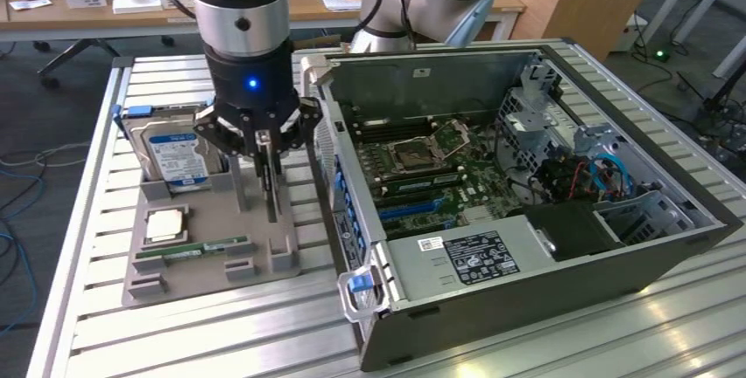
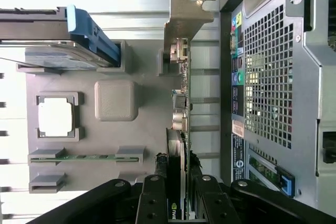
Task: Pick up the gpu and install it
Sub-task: 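Pick up the gpu and move the gpu toward the slot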
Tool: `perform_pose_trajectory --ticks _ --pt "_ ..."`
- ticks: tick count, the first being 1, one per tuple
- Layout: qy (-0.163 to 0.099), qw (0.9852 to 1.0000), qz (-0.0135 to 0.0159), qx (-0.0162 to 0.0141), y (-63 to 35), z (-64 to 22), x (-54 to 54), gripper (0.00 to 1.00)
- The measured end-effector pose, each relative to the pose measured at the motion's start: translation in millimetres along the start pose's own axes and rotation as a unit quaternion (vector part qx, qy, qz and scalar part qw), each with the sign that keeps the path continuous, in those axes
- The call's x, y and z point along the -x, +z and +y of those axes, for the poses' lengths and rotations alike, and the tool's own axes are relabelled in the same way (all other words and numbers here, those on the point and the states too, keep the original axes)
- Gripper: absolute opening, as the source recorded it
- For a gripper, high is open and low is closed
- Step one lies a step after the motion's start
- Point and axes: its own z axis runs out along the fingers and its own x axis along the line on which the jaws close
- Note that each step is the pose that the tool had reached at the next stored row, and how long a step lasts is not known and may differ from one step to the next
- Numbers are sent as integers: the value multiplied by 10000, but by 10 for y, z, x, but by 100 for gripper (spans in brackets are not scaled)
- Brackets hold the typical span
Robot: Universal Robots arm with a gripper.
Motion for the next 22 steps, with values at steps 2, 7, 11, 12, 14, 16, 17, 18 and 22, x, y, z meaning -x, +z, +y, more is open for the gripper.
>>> perform_pose_trajectory --ticks 2,7,11,12,14,16,17,18,22 --pt "0 10000 0 -3 -41 1 1 26" --pt "0 10000 0 -8 -118 3 2 26" --pt "0 10000 0 -9 -161 4 3 26" --pt "0 10000 0 -10 -174 5 4 26" --pt "0 10000 0 -10 -204 6 4 26" --pt "0 10000 0 -11 -237 7 5 26" --pt "0 10000 0 -11 -257 7 6 26" --pt "0 10000 0 -12 -279 8 6 26" --pt "0 10000 -1 -13 -381 11 8 26"
